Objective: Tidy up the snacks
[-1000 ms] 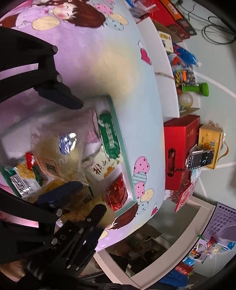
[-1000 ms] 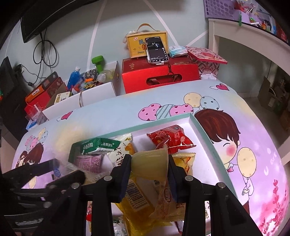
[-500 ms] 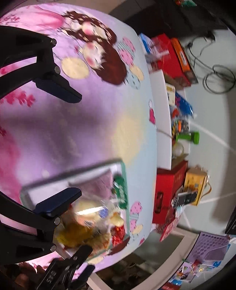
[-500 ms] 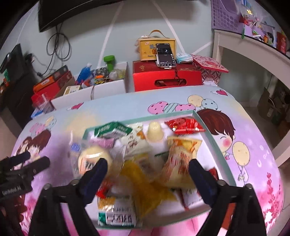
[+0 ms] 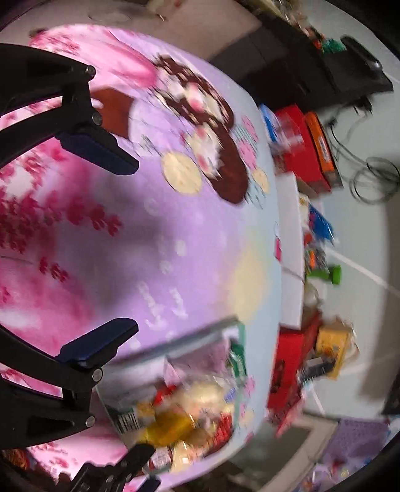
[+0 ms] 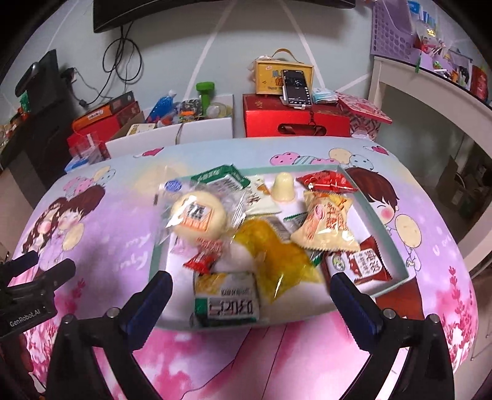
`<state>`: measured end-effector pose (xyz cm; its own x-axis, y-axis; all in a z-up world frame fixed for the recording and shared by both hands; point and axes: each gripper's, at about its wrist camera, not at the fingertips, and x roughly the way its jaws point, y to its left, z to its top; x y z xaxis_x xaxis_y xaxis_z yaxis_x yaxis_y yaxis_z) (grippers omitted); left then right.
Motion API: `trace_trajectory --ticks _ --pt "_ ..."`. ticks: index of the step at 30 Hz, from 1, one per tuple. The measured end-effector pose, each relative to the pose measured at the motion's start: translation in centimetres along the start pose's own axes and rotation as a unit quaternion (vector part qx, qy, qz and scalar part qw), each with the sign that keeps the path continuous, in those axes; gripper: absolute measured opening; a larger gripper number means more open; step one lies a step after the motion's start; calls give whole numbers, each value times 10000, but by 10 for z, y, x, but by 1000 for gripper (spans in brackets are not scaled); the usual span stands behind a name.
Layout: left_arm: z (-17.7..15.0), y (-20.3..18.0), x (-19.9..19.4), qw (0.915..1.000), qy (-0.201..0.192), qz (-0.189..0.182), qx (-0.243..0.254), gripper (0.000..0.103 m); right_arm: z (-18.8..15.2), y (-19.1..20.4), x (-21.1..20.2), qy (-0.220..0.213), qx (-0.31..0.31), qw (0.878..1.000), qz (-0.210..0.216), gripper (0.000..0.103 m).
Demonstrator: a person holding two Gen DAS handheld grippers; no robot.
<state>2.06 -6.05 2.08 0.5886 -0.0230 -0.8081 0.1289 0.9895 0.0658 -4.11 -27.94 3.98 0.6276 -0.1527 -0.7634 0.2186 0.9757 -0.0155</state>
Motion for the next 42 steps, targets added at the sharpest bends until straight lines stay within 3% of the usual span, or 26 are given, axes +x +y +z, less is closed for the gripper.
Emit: trace_trajectory --ticks 3,15,24,42 --pt "-7 -3 -1 9993 -1 368 95 94 -5 1 -1 7 24 10000 4 103" --pt "-8 -8 20 9982 430 201 360 94 -12 1 19 278 53 9996 71 103" --pt "-9 -20 14 9973 365 127 621 94 -14 12 23 392 -155 9991 54 103" --pt "-5 -6 9 9993 271 -6 261 94 -16 17 27 524 -222 9984 -24 103"
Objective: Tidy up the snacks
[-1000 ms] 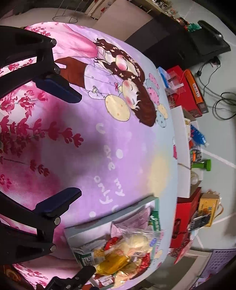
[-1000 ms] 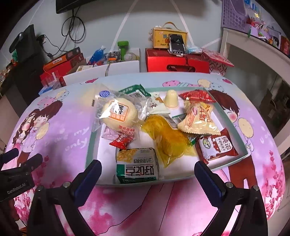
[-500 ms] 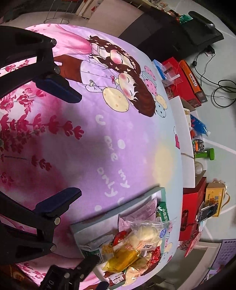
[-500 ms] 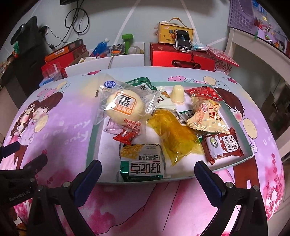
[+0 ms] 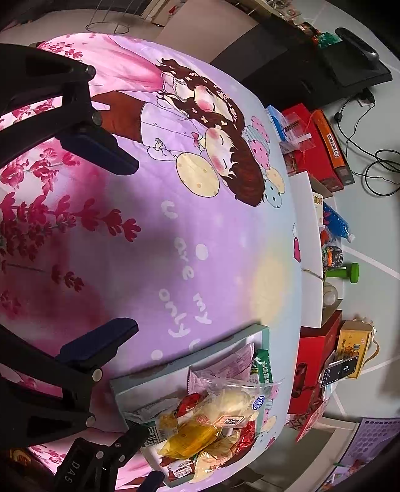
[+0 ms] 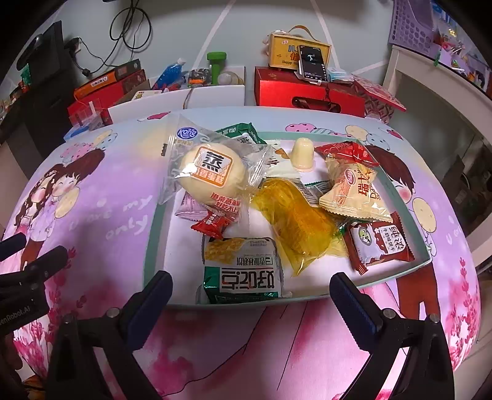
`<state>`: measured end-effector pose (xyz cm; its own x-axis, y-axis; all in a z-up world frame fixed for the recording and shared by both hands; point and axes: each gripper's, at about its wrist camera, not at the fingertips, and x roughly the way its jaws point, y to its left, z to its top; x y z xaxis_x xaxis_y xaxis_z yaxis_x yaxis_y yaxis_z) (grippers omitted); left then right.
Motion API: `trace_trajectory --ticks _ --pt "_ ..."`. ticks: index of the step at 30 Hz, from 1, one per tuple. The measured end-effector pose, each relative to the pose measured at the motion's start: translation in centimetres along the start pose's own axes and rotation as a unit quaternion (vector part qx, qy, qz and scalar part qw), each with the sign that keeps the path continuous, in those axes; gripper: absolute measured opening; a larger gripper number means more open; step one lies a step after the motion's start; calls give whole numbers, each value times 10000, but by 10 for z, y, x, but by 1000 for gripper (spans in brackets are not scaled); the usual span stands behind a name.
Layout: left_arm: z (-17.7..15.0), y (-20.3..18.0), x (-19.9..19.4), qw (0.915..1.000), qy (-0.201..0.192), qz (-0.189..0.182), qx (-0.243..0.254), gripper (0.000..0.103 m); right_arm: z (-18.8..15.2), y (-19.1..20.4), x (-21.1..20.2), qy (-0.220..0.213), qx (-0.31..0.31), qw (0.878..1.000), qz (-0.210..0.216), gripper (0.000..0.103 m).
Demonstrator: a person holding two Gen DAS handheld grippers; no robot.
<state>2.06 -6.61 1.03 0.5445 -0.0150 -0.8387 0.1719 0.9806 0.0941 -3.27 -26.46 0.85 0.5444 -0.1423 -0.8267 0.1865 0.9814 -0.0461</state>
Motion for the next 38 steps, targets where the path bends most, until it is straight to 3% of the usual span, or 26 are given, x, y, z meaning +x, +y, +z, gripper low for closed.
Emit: trace_trajectory --ticks 38 --pt "-1 5 -3 9998 -124 -84 -104 94 -2 0 3 103 -47 9999 -56 103"
